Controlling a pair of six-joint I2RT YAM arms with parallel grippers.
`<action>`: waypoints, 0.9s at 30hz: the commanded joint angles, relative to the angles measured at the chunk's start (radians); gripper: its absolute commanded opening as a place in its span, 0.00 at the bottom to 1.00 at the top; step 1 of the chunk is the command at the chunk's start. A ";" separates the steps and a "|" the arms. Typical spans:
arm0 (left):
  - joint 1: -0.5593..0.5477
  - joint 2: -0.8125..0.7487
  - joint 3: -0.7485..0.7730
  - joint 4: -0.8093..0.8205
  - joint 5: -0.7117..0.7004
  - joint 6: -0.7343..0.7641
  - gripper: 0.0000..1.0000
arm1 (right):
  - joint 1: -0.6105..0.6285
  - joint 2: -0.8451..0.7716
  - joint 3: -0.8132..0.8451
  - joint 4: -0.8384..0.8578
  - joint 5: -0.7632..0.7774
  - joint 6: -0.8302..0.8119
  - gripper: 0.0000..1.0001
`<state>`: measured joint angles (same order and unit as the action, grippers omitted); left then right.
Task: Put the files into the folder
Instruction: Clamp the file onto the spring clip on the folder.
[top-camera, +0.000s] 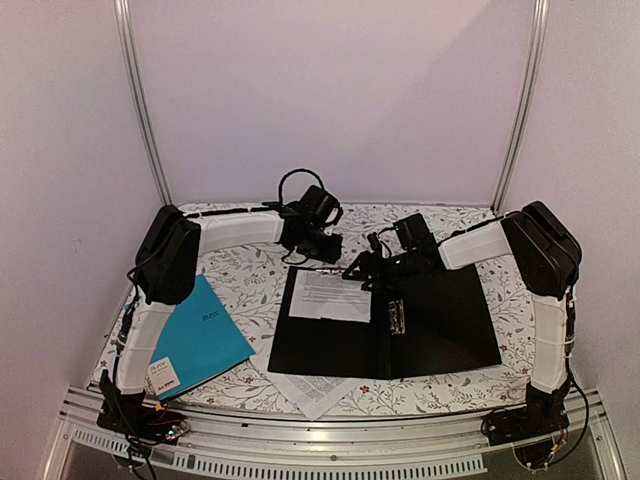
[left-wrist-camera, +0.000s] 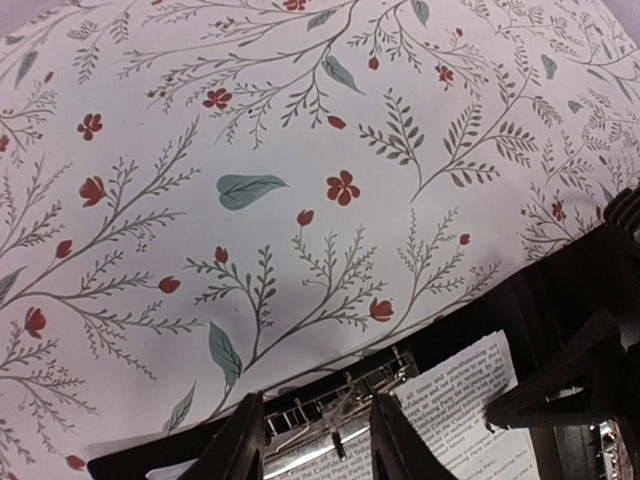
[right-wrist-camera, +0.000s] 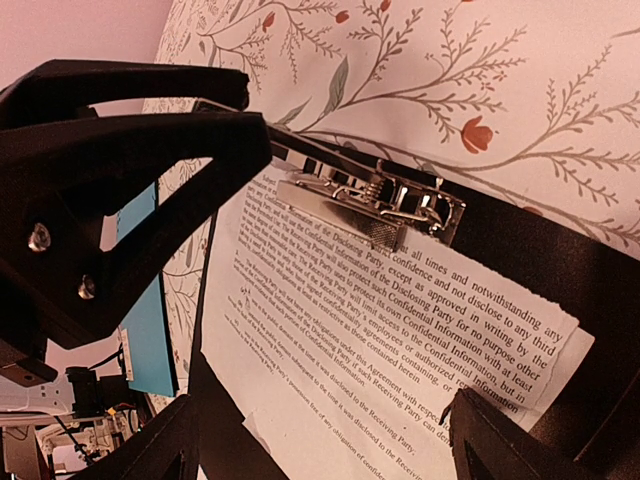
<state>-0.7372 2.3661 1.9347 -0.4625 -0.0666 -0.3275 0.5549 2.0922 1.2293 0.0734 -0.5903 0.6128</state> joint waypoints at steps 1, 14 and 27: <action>0.005 -0.015 0.014 -0.010 0.001 0.000 0.36 | -0.003 0.071 -0.037 -0.093 0.041 -0.001 0.86; 0.007 -0.050 -0.008 0.007 0.008 -0.001 0.30 | -0.003 0.079 -0.033 -0.092 0.037 -0.001 0.86; 0.010 -0.089 -0.041 0.036 0.016 -0.010 0.34 | -0.003 0.083 -0.033 -0.090 0.035 0.002 0.86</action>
<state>-0.7345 2.3386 1.9186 -0.4496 -0.0601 -0.3328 0.5549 2.0995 1.2293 0.0883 -0.6022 0.6128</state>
